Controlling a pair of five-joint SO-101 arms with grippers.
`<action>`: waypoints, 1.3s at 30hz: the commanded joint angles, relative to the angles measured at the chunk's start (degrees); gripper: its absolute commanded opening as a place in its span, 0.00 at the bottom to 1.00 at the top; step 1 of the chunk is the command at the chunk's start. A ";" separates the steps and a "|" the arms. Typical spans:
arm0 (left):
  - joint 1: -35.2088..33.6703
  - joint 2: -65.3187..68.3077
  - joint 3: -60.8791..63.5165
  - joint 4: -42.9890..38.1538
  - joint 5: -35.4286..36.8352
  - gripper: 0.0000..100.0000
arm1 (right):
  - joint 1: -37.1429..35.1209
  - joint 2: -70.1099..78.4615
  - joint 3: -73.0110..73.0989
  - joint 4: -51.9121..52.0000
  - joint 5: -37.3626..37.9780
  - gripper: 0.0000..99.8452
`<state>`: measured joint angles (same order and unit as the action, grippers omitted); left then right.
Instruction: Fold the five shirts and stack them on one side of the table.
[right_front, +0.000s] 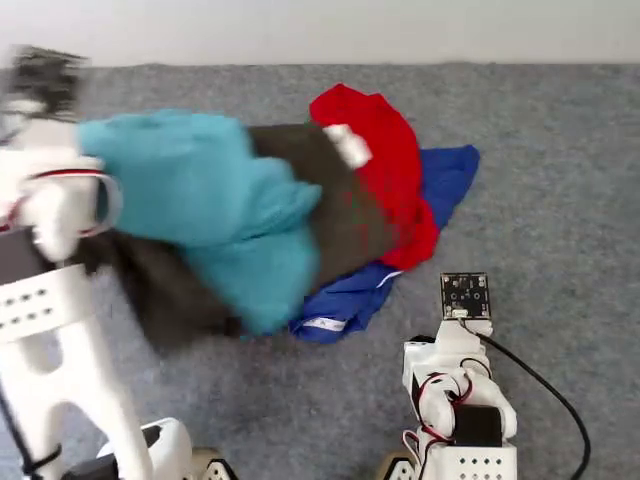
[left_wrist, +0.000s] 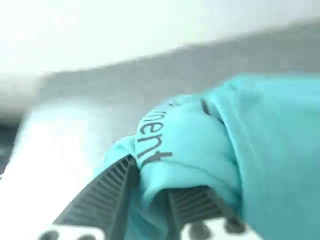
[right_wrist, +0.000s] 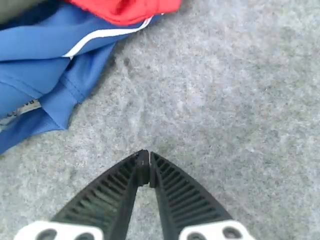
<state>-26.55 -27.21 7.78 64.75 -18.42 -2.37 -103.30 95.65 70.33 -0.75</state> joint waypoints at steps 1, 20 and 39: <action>-12.13 -2.90 -3.21 -8.35 -0.62 0.01 | -0.48 -0.57 0.79 -0.57 -0.18 0.01; -24.97 7.91 -3.03 -11.25 -1.58 0.18 | -0.48 -0.57 0.79 -0.57 -0.18 0.01; 18.81 9.23 -12.35 14.95 -0.09 0.27 | -0.48 -0.57 0.79 -0.57 -0.18 0.01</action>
<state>-17.49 -18.42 -3.12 79.34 -19.91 -2.37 -103.30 95.65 70.33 -0.75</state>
